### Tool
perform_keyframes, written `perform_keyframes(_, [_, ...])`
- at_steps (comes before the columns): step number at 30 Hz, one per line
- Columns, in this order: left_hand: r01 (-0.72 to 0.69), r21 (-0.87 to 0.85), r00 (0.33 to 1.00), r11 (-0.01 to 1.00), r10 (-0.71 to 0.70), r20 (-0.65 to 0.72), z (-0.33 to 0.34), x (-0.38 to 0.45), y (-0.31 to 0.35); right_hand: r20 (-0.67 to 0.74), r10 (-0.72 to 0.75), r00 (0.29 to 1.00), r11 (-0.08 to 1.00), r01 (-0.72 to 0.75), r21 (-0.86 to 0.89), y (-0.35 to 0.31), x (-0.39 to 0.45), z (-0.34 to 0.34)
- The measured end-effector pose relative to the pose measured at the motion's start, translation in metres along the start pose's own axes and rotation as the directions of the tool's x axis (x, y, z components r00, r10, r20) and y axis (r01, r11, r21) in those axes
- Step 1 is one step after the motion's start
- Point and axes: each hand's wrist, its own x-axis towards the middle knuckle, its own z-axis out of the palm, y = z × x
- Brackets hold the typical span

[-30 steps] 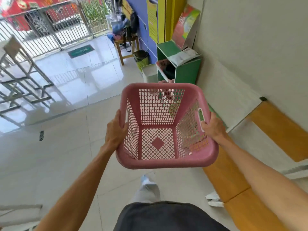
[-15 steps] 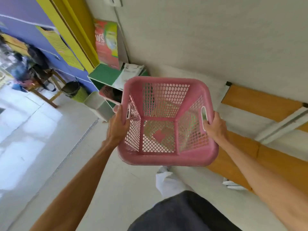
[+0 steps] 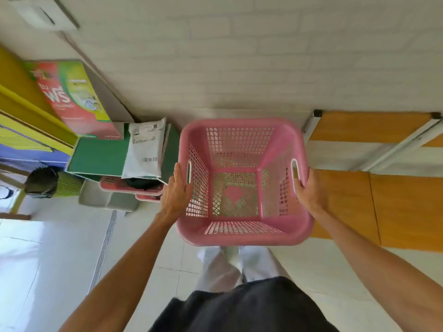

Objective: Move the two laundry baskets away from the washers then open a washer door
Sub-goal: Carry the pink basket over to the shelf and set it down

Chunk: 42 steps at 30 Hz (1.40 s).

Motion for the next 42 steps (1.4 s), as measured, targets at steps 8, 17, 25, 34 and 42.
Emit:
perform_keyframes(8, [0.008, 0.035, 0.993, 0.999, -0.012, 0.118, 0.055, 0.066, -0.034, -0.052, 0.073, 0.996, 0.981, -0.081, -0.176, 0.008, 0.011, 0.070])
perform_keyframes(17, [0.066, -0.016, 0.966, 0.998, -0.059, 0.250, 0.149, 0.137, -0.092, -0.111, 0.123, 0.986, 0.976, -0.141, -0.168, 0.043, 0.041, 0.174])
perform_keyframes(25, [0.043, -0.013, 0.966, 0.999, -0.038, 0.255, 0.240, 0.162, -0.126, -0.021, 0.197, 0.980, 0.971, -0.198, -0.136, 0.099, 0.072, 0.250])
perform_keyframes(34, [0.114, -0.044, 0.937, 0.993, -0.093, 0.338, 0.313, 0.173, -0.148, 0.115, 0.356, 0.927, 0.927, -0.334, -0.172, 0.144, 0.098, 0.302])
perform_keyframes(42, [0.116, -0.026, 0.912, 0.993, -0.096, 0.399, 0.323, 0.182, -0.151, 0.147, 0.377, 0.915, 0.917, -0.346, -0.199, 0.155, 0.104, 0.313])
